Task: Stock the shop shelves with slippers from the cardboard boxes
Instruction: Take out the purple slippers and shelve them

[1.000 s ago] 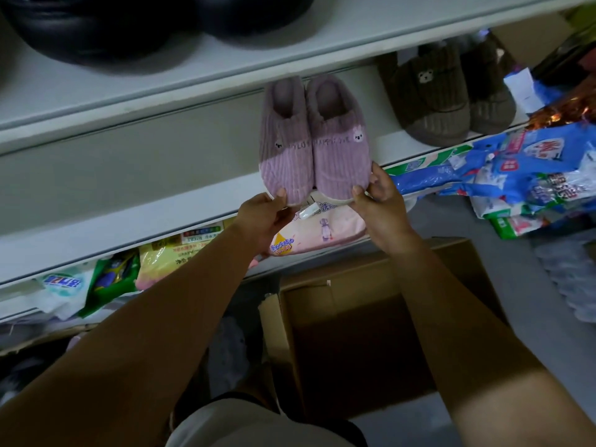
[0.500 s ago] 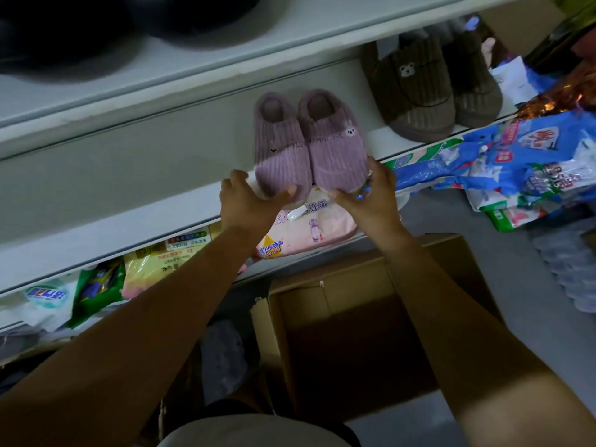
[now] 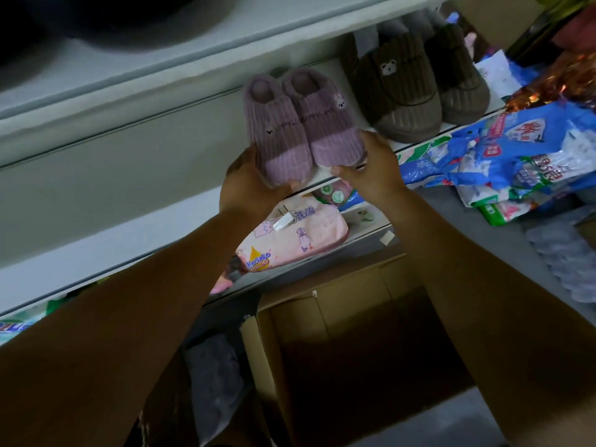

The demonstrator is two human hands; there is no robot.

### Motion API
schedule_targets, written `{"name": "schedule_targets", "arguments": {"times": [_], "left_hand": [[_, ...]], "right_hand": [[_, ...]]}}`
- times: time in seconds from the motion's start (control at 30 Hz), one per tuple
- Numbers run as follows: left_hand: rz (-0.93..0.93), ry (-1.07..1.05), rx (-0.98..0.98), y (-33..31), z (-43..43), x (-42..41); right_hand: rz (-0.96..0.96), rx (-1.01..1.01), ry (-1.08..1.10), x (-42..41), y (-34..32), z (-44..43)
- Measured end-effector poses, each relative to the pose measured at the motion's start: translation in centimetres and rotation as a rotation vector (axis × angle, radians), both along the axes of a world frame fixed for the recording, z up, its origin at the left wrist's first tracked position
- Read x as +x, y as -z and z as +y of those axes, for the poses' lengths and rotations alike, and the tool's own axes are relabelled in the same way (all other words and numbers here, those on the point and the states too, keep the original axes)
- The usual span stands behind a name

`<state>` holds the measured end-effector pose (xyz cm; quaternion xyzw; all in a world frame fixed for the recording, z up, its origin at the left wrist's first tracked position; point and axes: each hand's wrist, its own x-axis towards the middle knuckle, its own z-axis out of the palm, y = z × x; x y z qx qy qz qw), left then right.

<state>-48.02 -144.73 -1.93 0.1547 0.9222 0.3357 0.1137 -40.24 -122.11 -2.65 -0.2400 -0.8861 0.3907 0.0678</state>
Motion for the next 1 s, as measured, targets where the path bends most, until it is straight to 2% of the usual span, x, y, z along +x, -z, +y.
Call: {"name": "schedule_targets", "arguments": {"times": [0.13, 0.33, 0.6, 0.8, 1.0], "left_hand": [[0.069, 0.007, -0.067, 1.1, 1.0, -1.1], [0.049, -0.021, -0.108, 1.4, 3.2, -3.8], [0.029, -0.018, -0.123, 1.6, 3.0, -3.8], [0.089, 0.050, -0.106, -0.7, -0.4, -1.1], [0.185, 0.087, -0.157, -3.6, -5.8, 6.3]], "right_hand": [[-0.016, 0.075, -0.044, -2.0, 0.3, 1.1], [-0.018, 0.213, -0.109, -4.2, 0.6, 2.1], [-0.036, 0.227, -0.139, -3.9, 0.2, 2.4], [-0.018, 0.187, -0.117, 0.6, -1.3, 0.9], [-0.047, 0.235, -0.223, 8.9, -3.4, -2.0]]}}
